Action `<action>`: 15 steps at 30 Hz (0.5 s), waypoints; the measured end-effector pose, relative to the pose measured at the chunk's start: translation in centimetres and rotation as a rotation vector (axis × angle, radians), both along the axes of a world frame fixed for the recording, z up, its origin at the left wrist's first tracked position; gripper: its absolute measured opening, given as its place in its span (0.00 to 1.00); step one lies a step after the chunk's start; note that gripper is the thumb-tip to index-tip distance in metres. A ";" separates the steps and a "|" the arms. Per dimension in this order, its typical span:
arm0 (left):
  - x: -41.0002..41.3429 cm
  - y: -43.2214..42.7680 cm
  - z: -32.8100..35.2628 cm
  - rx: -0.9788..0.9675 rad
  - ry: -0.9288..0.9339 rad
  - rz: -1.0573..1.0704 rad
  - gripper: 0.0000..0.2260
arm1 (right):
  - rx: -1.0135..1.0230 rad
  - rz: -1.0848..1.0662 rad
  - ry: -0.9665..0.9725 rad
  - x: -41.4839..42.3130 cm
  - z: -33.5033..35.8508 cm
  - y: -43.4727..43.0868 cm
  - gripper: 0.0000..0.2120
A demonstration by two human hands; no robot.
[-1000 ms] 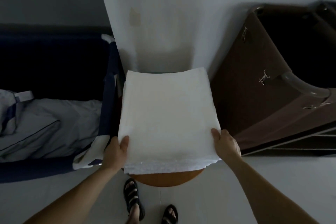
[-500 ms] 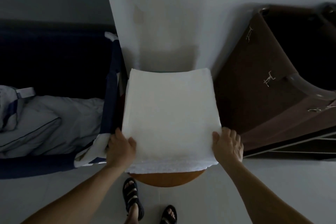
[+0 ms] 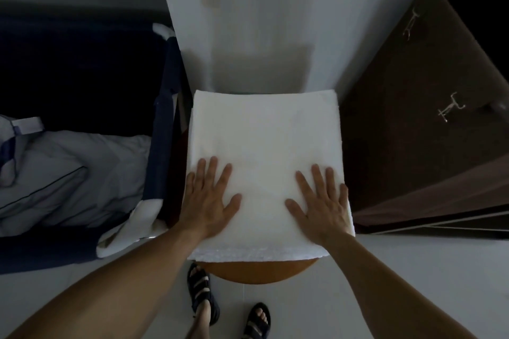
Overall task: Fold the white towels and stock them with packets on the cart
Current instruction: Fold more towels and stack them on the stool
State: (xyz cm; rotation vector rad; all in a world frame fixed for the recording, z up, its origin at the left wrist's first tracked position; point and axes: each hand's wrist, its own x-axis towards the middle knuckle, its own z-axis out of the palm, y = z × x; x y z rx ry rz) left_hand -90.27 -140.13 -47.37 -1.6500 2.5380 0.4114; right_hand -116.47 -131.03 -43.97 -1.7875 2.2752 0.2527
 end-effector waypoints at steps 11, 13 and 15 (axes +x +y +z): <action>0.2 -0.2 5.0 0.080 -0.082 -0.008 0.40 | 0.011 0.010 -0.035 0.1 3.8 -1.0 0.37; 0.9 -0.6 7.1 0.035 -0.056 0.040 0.40 | -0.018 0.029 -0.035 1.2 5.4 -1.8 0.38; 2.1 -1.1 9.1 -0.014 -0.044 0.073 0.35 | -0.036 0.068 -0.050 2.9 6.7 -2.9 0.39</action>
